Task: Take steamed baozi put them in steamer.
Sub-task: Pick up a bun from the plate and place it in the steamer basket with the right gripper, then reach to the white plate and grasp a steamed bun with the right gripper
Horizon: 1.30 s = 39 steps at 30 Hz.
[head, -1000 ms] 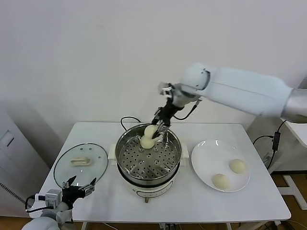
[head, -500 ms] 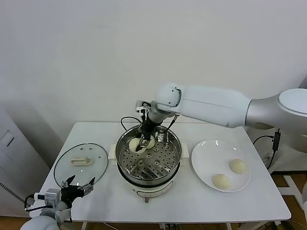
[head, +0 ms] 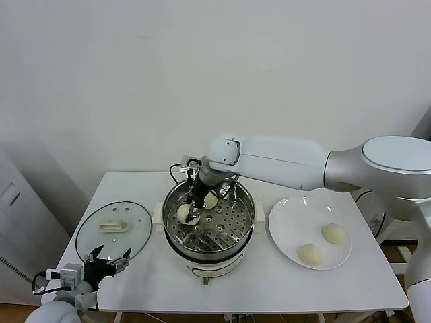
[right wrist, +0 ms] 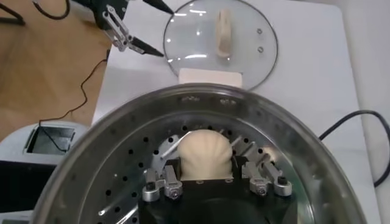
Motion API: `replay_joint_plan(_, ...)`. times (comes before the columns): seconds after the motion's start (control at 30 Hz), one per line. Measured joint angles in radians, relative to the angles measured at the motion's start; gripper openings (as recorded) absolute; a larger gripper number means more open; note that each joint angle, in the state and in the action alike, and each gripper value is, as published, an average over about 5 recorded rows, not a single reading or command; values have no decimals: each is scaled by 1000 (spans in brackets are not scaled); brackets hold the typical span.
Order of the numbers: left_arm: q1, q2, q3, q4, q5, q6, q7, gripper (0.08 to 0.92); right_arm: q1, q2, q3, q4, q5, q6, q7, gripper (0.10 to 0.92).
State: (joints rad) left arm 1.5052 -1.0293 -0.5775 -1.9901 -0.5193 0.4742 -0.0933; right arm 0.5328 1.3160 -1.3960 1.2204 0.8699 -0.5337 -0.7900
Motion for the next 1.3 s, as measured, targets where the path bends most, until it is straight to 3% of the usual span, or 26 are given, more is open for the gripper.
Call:
replay_joint_plan(0.17,-2,3,0,3,-6,-1,0,823,-12,6,-1,-6,-7,-6,14,547)
replay_joint_plan(0.43,-1,6,-2,4,-12,-3,0,823,-6,0,18,-10,-13,-1,13,768)
replay_joint_plan(0.53,-1,7,-3,5,-14,-4,0,823,16,-16,23,-3,-22,9,-11,813)
replay_joint_plan(0.8,-4,7,-3,-2,-16,-2,0,823,140,-137,-6,47,-64,65,-145,822)
replay_joint_plan(1.3,-8,5,-4,-8,-19,3,0,823,261,-512,-112,150,-271,234,-378,823)
